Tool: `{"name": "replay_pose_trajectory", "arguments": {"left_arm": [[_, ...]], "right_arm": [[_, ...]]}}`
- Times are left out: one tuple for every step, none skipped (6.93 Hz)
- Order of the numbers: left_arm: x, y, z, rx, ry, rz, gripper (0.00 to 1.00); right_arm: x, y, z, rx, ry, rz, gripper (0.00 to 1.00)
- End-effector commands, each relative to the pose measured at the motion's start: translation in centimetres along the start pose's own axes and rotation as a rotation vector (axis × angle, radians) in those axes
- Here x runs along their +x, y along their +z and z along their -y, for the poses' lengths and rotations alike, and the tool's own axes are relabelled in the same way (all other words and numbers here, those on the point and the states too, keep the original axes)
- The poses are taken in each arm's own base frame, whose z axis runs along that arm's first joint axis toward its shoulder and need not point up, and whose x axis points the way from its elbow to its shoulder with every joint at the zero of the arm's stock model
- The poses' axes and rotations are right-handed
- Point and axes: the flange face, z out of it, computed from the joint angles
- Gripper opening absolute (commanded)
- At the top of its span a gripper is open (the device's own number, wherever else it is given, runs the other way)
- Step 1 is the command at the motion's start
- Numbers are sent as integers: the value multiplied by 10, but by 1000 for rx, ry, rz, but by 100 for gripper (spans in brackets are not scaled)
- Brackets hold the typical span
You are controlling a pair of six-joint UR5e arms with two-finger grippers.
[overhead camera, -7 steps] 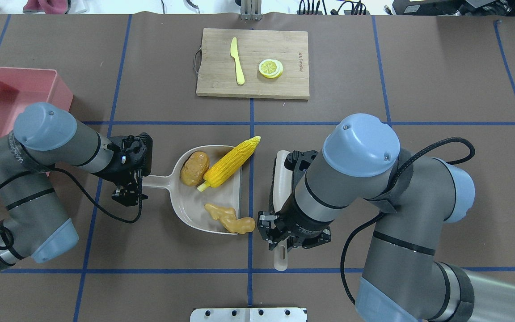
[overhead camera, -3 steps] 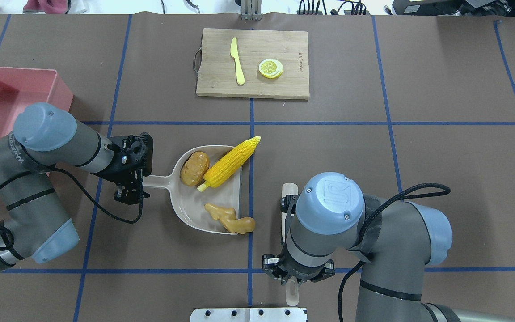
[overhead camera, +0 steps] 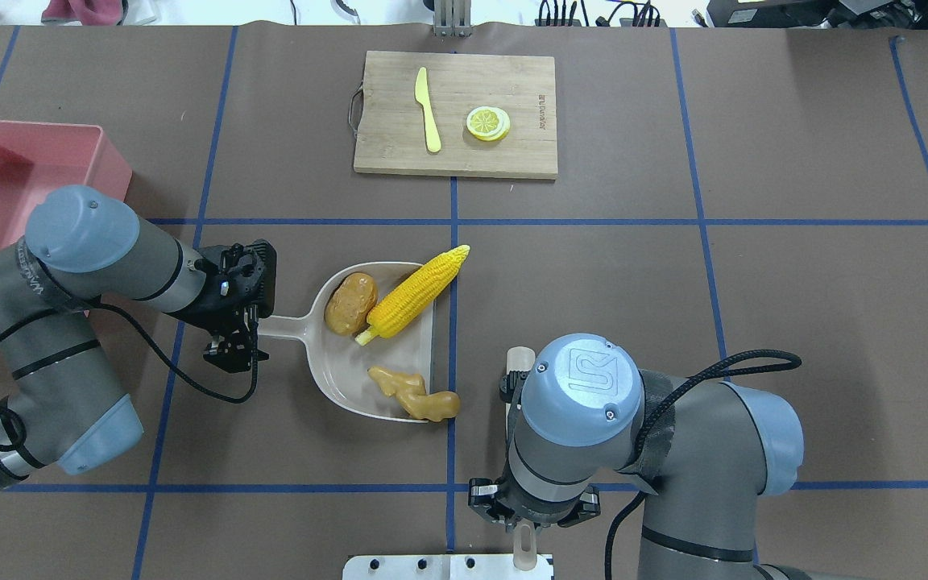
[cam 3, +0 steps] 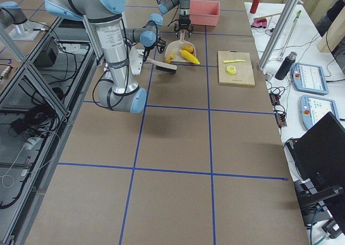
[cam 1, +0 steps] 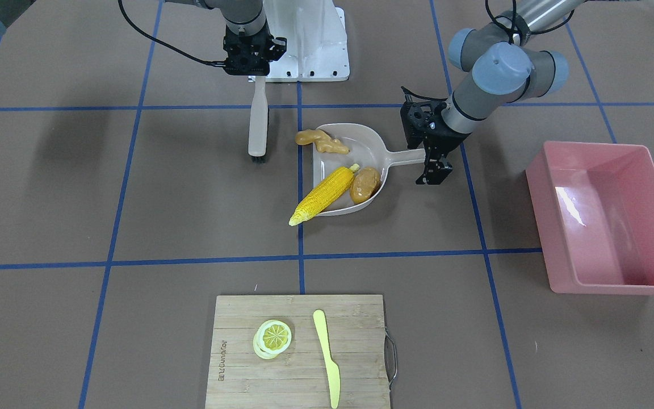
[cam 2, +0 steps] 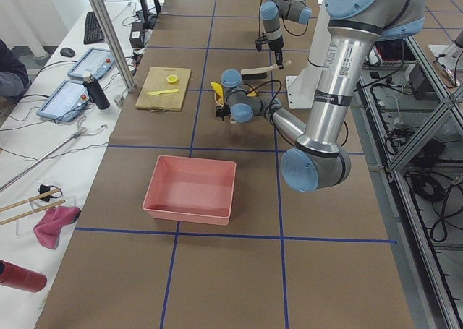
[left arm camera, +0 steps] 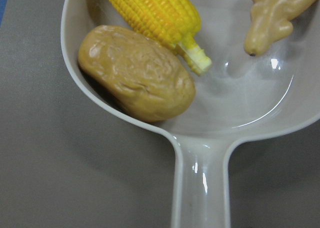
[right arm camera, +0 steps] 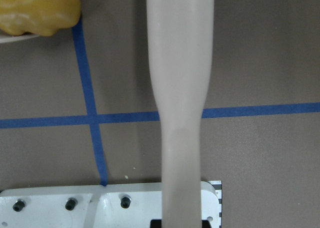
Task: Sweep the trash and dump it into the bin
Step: 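Move the brush back toward the robot behind the ginger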
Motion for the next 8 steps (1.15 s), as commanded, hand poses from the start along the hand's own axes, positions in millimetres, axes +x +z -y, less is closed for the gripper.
{"name": "replay_pose_trajectory", "arguments": {"left_arm": [[0, 0, 0, 1, 3, 0, 98], [0, 0, 0, 0, 3, 1, 98], [0, 0, 0, 0, -3, 3, 98], [0, 0, 0, 0, -3, 2, 98], [-1, 0, 0, 0, -7, 3, 98], [-1, 0, 0, 0, -7, 3, 98], [-1, 0, 0, 1, -7, 1, 98], [-1, 0, 0, 1, -6, 1, 98]], "right_arm": [[-14, -2, -4, -7, -12, 16, 0], [-16, 2, -5, -5, -22, 13, 0], [-27, 1, -5, -5, -25, 19, 0], [-37, 6, -1, -2, -30, 26, 0], [-41, 7, 1, 3, -43, 51, 0], [-43, 6, 0, 3, -49, 60, 0], [-47, 1, -2, 8, -72, 107, 0], [-49, -3, -2, 10, -83, 131, 0]]}}
